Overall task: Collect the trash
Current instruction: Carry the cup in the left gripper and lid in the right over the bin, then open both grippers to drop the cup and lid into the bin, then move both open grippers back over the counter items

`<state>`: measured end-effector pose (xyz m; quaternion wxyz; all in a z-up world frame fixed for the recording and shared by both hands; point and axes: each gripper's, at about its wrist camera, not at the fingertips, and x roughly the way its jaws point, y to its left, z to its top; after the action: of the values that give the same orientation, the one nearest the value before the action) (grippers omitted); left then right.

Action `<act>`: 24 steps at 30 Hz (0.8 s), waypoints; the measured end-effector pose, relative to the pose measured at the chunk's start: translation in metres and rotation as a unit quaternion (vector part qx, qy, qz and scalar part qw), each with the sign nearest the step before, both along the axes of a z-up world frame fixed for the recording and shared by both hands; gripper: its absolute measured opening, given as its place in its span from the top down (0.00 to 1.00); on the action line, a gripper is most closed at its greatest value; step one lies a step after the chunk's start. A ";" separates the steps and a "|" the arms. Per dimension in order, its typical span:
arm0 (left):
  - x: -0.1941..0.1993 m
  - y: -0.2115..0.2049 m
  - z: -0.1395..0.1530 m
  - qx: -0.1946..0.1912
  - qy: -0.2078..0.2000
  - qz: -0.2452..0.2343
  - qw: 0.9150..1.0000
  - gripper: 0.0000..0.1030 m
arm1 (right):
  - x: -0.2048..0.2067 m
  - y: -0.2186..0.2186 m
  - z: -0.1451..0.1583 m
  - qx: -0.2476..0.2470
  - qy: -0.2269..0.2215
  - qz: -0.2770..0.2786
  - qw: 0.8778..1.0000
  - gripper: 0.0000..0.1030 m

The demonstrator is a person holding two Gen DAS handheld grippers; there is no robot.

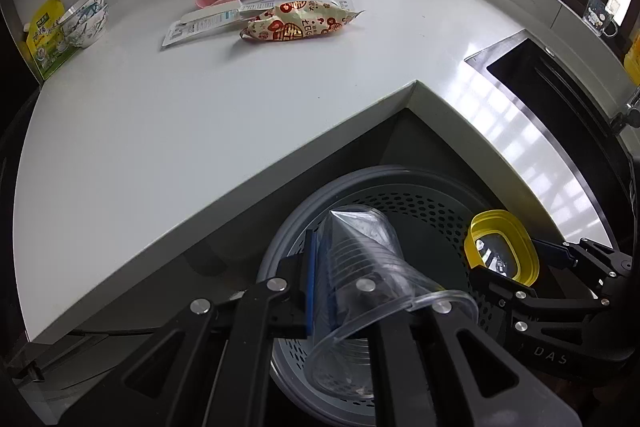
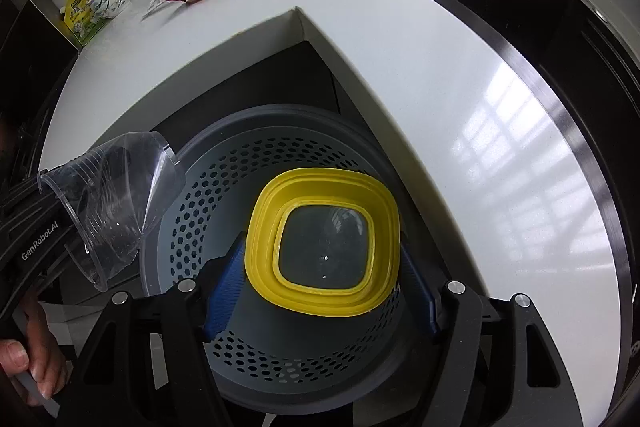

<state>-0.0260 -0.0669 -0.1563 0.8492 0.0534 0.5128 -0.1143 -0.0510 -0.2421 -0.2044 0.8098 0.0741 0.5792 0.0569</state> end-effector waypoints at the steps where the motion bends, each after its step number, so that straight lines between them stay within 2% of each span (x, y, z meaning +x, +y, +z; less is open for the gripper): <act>1: 0.000 0.000 -0.002 0.001 0.003 0.000 1.000 0.94 | -0.001 0.000 0.000 -0.003 0.000 0.001 1.000 0.34; 7: -0.004 0.002 -0.007 0.008 0.018 0.009 1.000 0.91 | 0.000 0.005 0.000 -0.012 0.008 0.017 1.000 0.32; 10: -0.005 0.006 -0.005 0.015 0.014 0.015 1.000 0.73 | 0.002 0.005 0.002 -0.008 0.011 0.019 1.000 0.29; 12: -0.007 0.008 -0.001 0.014 0.007 0.020 1.000 0.49 | 0.004 0.005 0.005 -0.008 0.008 0.020 1.000 0.27; 14: -0.008 0.011 0.005 0.012 -0.004 0.023 1.000 0.41 | 0.005 0.005 0.008 -0.010 0.004 0.019 1.000 0.27; 24: -0.010 0.011 0.018 0.021 -0.009 0.027 0.999 0.39 | 0.009 -0.004 0.023 -0.003 -0.010 0.011 1.000 0.27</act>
<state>-0.0355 -0.0558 -0.1379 0.8552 0.0581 0.5087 -0.0804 -0.0417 -0.2459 -0.1811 0.8149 0.0651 0.5723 0.0645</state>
